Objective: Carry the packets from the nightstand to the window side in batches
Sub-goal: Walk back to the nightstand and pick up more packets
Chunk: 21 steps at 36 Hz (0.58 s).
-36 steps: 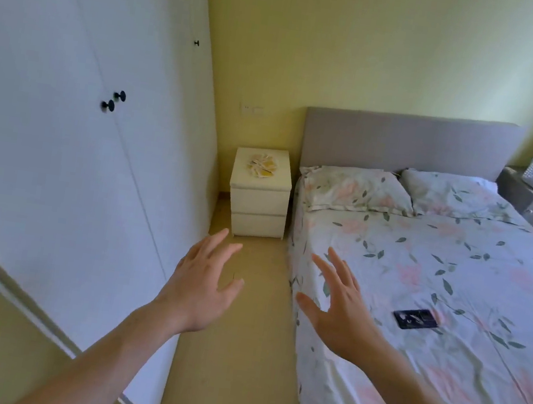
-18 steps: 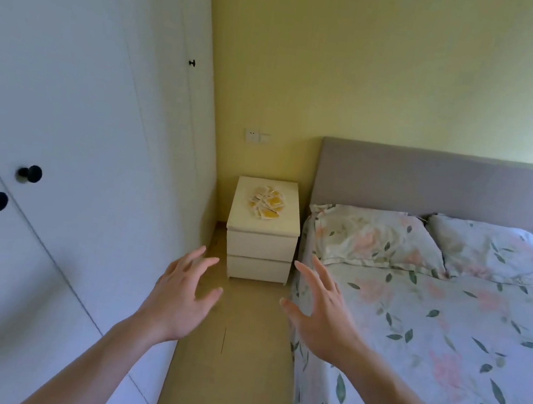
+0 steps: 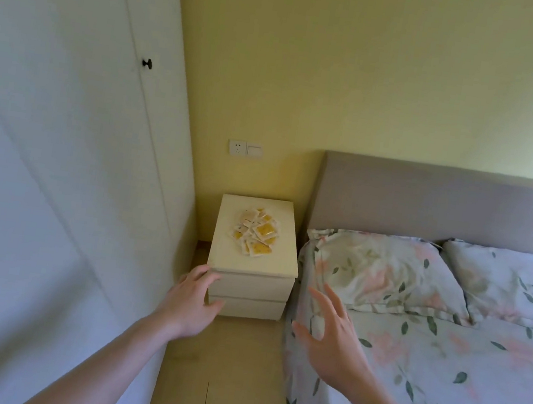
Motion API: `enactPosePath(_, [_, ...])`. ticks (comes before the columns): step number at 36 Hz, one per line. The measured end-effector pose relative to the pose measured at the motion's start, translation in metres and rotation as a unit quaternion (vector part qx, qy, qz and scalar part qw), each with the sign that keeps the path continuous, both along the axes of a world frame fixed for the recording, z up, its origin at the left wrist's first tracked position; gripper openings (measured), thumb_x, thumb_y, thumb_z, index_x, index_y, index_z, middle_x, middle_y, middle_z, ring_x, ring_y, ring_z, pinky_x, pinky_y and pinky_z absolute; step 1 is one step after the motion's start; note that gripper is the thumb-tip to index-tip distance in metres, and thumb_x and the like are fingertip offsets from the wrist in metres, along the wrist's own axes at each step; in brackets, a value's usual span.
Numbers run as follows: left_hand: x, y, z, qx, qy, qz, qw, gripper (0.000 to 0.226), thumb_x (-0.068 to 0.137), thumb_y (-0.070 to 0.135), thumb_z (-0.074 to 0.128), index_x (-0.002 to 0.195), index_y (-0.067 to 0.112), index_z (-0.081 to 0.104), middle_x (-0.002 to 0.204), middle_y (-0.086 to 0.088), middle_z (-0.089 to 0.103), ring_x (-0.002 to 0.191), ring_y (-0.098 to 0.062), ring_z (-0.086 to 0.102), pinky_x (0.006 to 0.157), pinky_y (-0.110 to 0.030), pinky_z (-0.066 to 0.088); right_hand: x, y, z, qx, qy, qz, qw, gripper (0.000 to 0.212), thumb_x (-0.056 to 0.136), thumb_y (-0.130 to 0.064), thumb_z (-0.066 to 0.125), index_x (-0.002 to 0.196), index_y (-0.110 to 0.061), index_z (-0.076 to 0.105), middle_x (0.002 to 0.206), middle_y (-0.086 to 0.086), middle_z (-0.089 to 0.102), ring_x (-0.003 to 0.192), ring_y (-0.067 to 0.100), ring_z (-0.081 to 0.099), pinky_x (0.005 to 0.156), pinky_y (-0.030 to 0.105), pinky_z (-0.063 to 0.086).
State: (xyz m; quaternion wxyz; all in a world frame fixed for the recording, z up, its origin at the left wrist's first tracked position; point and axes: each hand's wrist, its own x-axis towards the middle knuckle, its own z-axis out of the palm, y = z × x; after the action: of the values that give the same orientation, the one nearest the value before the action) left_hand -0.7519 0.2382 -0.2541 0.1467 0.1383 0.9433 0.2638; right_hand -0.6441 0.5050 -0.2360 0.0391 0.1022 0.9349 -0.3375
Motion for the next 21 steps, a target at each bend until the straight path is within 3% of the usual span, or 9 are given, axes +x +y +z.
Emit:
enactPosePath(9, [-0.175, 0.053, -0.039, -0.022, -0.021, -0.015, 0.999, 0.059, 0.095, 0.043, 0.057, 0.149, 0.027, 0.04, 0.162, 0.01, 0.022, 0.147, -0.019, 0.028, 0.118, -0.04, 0.031, -0.158, 0.056, -0.037, -0.007, -0.034, -0.018, 0.999, 0.072, 0.096, -0.053, 0.057, 0.157, -0.041, 0.021, 0.167, -0.018, 0.002, 0.155, 0.013, 0.006, 0.125, 0.044, 0.02])
enactPosePath(16, [-0.288, 0.088, -0.067, -0.041, -0.065, 0.013, 0.997, 0.056, 0.096, 0.041, 0.056, 0.148, 0.027, 0.041, 0.16, 0.008, 0.024, 0.144, -0.019, 0.032, 0.117, -0.038, 0.033, -0.291, 0.094, -0.064, -0.01, -0.076, 0.012, 0.997, 0.072, 0.097, -0.05, 0.057, 0.157, -0.038, 0.021, 0.168, -0.014, 0.003, 0.155, 0.013, 0.007, 0.123, 0.036, 0.019])
enactPosePath(21, [-0.356, 0.101, -0.087, -0.035, -0.076, 0.039, 0.996, 0.053, 0.096, 0.038, 0.057, 0.146, 0.027, 0.042, 0.158, 0.007, 0.025, 0.142, -0.019, 0.034, 0.117, -0.036, 0.034, -0.383, 0.11, -0.085, 0.005, -0.111, 0.041, 0.993, 0.071, 0.097, -0.047, 0.059, 0.157, -0.036, 0.024, 0.168, -0.009, 0.008, 0.155, 0.017, 0.012, 0.123, 0.038, 0.021])
